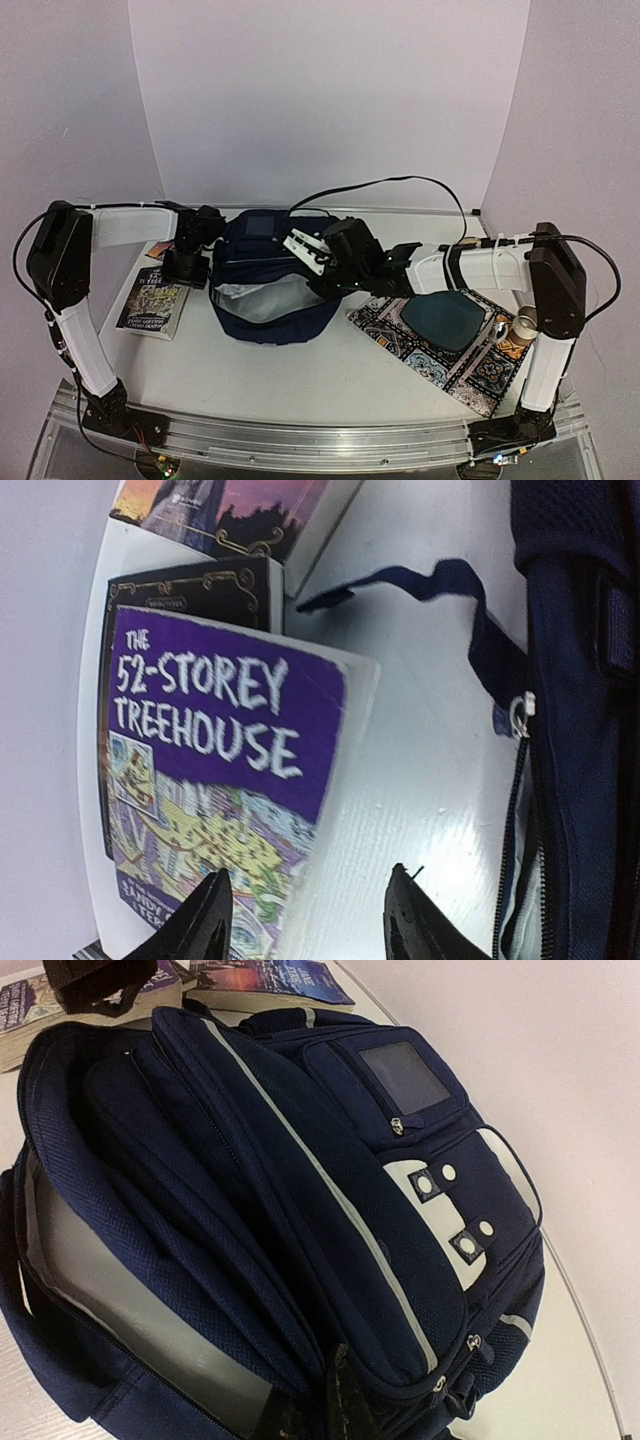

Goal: Pack the student bag
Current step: Pick up the book at the center of the board, then place the book in the largest pocket of the bag.

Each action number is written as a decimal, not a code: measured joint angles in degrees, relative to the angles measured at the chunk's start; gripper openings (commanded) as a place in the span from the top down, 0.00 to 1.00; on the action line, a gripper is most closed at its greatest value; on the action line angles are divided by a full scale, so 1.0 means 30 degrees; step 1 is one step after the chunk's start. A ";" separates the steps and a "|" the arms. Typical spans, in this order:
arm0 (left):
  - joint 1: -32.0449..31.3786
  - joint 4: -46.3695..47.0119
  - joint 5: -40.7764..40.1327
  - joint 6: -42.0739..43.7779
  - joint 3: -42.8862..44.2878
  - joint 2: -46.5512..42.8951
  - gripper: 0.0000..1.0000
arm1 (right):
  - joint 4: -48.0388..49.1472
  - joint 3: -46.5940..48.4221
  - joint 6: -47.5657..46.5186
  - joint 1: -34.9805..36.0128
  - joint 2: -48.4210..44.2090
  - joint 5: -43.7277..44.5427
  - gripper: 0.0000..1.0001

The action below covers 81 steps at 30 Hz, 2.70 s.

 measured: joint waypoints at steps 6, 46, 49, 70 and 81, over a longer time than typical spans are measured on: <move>-0.1799 0.0031 -0.1886 -0.1249 -0.0616 0.0124 0.34 | -0.0001 0.0000 0.0181 0.0000 0.0000 -0.0023 1.00; -0.2767 -0.1845 -0.2726 -0.2718 -0.0445 -0.3684 0.87 | -0.0725 0.1044 0.0764 0.0000 0.0166 0.0954 1.00; -0.2767 -0.1479 -0.1104 -0.2390 -0.0395 -0.5649 0.88 | -0.0716 0.1624 0.0966 0.0000 0.0430 0.1407 1.00; -0.2663 1.1645 1.2025 -0.7114 -1.1951 -1.6747 1.00 | -0.0710 0.2258 0.3669 -0.0294 0.0590 0.3151 1.00; -0.2620 1.7922 1.5823 -1.1229 -1.4611 -1.7730 1.00 | -0.1752 0.4296 0.5464 -0.0985 0.0590 0.3744 1.00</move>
